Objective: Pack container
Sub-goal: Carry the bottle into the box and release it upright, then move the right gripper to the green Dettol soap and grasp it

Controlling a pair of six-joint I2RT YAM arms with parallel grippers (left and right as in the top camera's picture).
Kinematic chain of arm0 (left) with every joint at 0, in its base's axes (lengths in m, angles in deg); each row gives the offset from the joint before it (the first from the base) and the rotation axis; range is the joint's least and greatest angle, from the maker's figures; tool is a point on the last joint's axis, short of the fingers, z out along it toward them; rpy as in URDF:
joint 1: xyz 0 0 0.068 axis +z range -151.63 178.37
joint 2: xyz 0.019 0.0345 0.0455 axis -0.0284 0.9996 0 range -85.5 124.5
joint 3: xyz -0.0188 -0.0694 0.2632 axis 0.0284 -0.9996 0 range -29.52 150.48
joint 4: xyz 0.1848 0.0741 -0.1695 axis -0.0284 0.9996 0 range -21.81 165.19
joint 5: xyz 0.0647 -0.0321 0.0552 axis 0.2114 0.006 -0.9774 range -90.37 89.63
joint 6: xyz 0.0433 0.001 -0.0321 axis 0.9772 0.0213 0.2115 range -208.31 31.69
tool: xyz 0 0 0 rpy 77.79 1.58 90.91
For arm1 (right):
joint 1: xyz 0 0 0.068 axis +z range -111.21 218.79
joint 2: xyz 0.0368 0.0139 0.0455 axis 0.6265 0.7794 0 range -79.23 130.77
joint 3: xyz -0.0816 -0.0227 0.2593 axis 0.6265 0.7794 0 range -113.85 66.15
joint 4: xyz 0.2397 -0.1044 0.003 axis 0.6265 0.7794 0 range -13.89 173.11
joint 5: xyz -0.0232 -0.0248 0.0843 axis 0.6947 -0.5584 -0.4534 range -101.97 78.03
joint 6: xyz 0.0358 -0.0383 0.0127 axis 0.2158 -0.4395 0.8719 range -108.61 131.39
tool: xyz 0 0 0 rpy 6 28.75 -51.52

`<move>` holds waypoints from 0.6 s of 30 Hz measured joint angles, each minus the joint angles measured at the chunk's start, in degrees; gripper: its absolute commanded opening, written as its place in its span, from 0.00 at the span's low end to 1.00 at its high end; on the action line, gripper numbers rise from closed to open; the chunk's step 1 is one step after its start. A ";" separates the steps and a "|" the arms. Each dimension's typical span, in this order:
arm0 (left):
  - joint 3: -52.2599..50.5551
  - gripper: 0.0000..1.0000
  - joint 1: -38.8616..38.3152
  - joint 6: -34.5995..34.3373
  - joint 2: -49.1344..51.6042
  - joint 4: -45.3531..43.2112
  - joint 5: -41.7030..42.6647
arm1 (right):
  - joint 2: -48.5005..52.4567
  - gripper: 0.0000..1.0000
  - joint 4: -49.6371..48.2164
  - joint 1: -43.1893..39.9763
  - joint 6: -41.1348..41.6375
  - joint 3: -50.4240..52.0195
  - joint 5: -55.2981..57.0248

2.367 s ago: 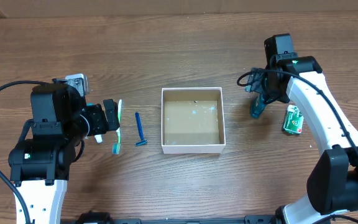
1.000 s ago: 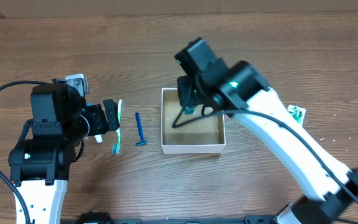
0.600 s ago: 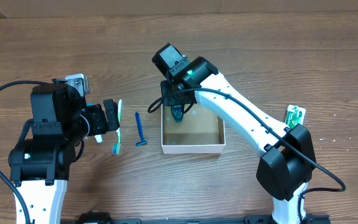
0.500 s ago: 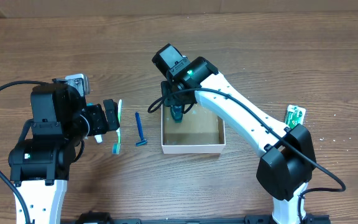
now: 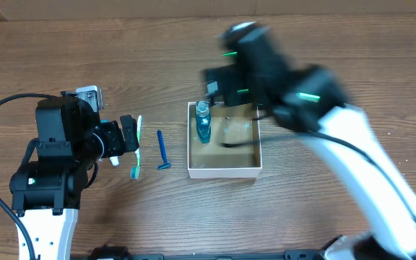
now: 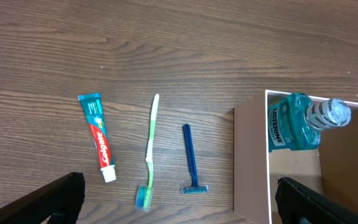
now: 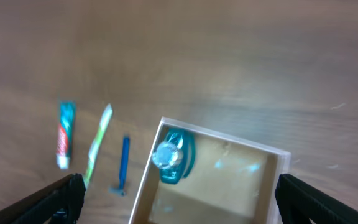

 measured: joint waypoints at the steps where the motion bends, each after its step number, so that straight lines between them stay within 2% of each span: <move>1: 0.00 1.00 0.00 0.13 -0.02 0.00 0.00 | -2.71 1.00 1.64 -2.84 0.66 -0.57 0.44; 3: 0.02 1.00 0.00 0.15 -0.02 0.00 0.00 | -7.61 1.00 6.71 -13.33 3.08 -1.14 2.05; 6: 0.04 1.00 0.00 0.15 0.00 -0.02 0.00 | -7.21 1.00 13.27 -26.84 5.25 -0.61 2.80; 9: 0.11 1.00 0.00 0.15 0.00 -0.02 0.00 | -6.62 1.00 12.41 -38.23 5.31 7.28 2.51; 11: 0.20 1.00 0.00 0.15 0.00 -0.07 0.00 | -6.40 1.00 6.73 -44.65 2.78 17.07 0.70; 15: 0.26 1.00 0.00 0.15 0.00 0.04 0.00 | -5.31 1.00 -8.35 -50.27 -1.53 35.52 -2.97; 18: 0.26 1.00 0.00 0.17 0.00 0.00 0.00 | -0.72 1.00 -14.38 -52.72 -4.39 42.86 -5.29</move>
